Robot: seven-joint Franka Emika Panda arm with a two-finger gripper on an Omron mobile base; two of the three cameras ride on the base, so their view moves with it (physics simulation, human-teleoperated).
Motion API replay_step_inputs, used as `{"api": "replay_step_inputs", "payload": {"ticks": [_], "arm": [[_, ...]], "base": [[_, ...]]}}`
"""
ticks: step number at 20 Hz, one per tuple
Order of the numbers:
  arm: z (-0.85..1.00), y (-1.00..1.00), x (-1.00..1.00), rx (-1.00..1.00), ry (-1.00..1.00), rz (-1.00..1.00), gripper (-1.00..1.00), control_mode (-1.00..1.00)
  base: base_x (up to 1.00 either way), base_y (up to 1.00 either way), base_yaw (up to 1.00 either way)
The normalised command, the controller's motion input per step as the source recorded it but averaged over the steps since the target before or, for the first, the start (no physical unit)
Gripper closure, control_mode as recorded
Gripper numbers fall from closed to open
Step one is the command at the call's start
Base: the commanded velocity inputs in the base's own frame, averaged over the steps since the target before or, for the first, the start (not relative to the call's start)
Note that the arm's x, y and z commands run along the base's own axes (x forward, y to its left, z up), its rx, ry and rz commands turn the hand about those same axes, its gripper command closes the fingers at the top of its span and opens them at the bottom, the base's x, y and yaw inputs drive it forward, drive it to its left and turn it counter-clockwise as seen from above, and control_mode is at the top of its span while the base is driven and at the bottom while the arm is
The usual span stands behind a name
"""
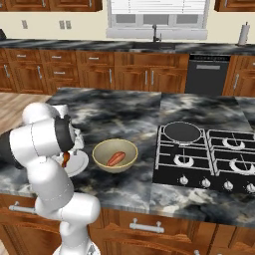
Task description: Place the chicken drumstick on the plate and place the sweet potato on the same plate.
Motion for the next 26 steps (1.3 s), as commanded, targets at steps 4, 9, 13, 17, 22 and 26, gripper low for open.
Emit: {"api": "replay_step_inputs", "payload": {"ticks": [4, 9, 13, 17, 22, 26], "arm": [[0.99, -0.01, -0.37, 0.0, -0.02, 0.0, -1.0, -1.0], [0.61, -0.5, -0.54, 0.03, 0.0, -0.01, -1.0, -1.0], [0.31, -0.99, -0.32, 0.12, 0.0, -0.12, -1.0, -1.0], [0.11, -1.0, -0.05, 0.12, 0.0, -0.18, -1.0, -1.0], [-0.04, -0.95, 0.38, 0.15, 0.0, -0.36, -1.0, -1.0], [0.0, -0.46, 0.23, 0.12, 0.0, -0.21, -1.0, -1.0]], "base": [[0.0, 0.0, 0.0], [0.0, 0.0, 0.0], [0.0, 0.0, 0.0], [0.0, 0.0, 0.0], [0.0, 0.0, 0.0], [0.0, 0.0, 0.0]]}}
